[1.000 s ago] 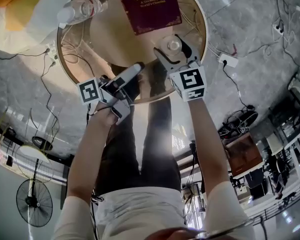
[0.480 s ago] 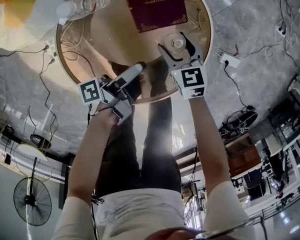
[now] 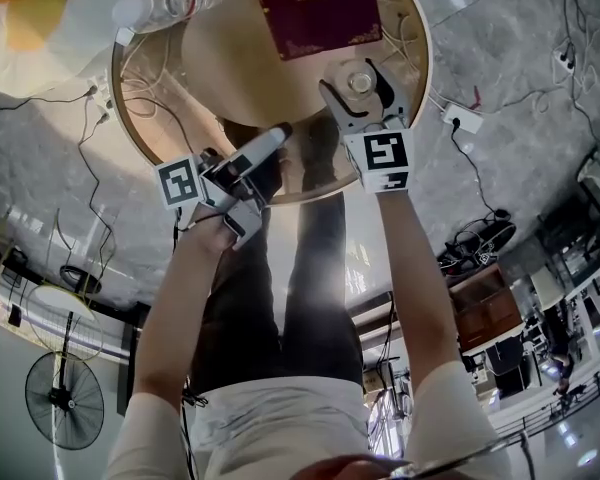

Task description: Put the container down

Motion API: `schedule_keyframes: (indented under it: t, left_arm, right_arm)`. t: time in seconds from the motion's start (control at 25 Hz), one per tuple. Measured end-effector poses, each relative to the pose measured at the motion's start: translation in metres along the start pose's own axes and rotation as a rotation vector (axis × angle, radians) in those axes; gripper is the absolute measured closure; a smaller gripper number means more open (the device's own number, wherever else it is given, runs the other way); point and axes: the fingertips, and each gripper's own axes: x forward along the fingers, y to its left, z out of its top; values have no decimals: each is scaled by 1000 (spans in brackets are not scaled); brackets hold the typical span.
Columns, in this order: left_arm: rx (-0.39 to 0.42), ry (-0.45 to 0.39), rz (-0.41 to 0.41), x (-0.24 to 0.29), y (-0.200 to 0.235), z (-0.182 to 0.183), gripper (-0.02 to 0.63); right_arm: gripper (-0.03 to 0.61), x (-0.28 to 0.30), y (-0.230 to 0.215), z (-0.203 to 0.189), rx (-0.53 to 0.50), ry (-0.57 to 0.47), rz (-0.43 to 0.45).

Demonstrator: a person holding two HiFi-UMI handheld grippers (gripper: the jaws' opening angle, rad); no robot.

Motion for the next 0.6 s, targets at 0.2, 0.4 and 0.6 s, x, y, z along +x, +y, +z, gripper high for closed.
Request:
schedule_keyframes:
  t: [0.2,0.4,0.6]
  left_arm:
    - [-2,4,-2,-2,2,-3,304]
    - [9,13,7,-7,0,-5,304]
    - [18,3,6,-13,-5,-3,304]
  right_arm:
    - [245,-1,3,-8,-53,17,-28]
    - [244,0,5,-9,-86,40,-46]
    - [242,0,6,-10,-72,50,-48]
